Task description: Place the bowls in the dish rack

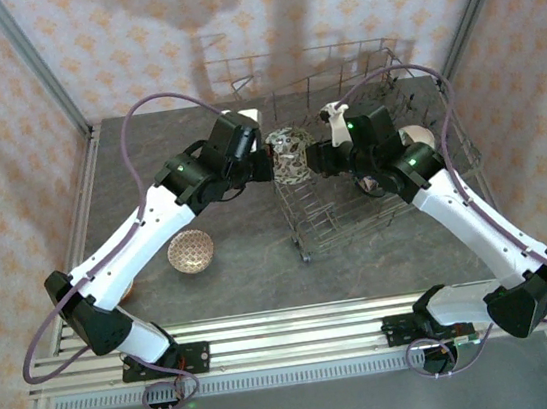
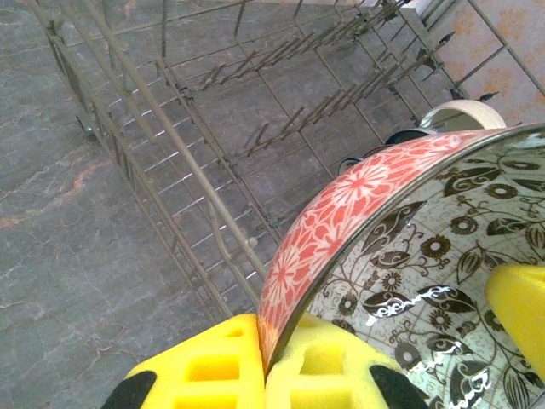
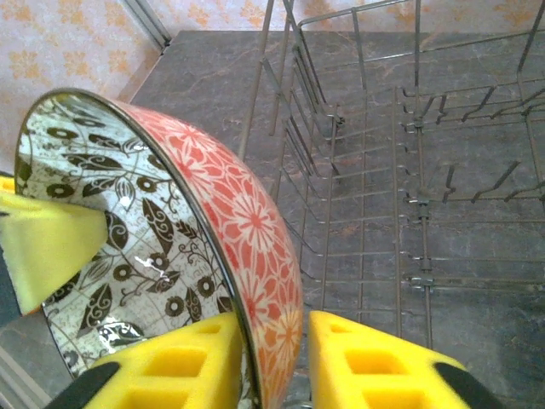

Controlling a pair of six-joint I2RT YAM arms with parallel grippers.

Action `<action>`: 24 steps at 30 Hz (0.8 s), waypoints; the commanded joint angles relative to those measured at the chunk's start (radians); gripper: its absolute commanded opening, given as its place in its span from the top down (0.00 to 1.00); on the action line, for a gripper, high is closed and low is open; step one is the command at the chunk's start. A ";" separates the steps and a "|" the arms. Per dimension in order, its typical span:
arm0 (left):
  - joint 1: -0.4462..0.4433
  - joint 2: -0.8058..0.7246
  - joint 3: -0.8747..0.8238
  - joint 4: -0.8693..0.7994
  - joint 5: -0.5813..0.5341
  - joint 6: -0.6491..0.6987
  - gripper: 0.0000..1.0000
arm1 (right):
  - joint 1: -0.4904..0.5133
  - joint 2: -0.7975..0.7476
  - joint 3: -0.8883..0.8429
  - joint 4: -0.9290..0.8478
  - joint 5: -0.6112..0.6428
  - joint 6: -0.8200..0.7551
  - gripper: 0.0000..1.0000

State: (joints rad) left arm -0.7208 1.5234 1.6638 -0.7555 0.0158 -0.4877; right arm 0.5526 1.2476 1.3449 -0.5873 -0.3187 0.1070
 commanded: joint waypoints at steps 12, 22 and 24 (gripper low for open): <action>-0.050 0.001 0.037 0.043 -0.087 0.015 0.91 | -0.005 -0.047 -0.020 0.031 0.105 0.061 0.97; -0.058 -0.025 0.013 0.072 -0.091 0.014 0.56 | -0.005 -0.037 -0.016 0.006 0.209 0.092 1.00; -0.058 -0.045 0.003 0.082 -0.104 0.012 0.51 | -0.005 -0.034 -0.013 -0.003 0.254 0.106 1.00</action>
State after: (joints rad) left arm -0.7727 1.5249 1.6672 -0.7128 -0.0441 -0.4801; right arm 0.5526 1.2312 1.3273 -0.6090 -0.1547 0.1757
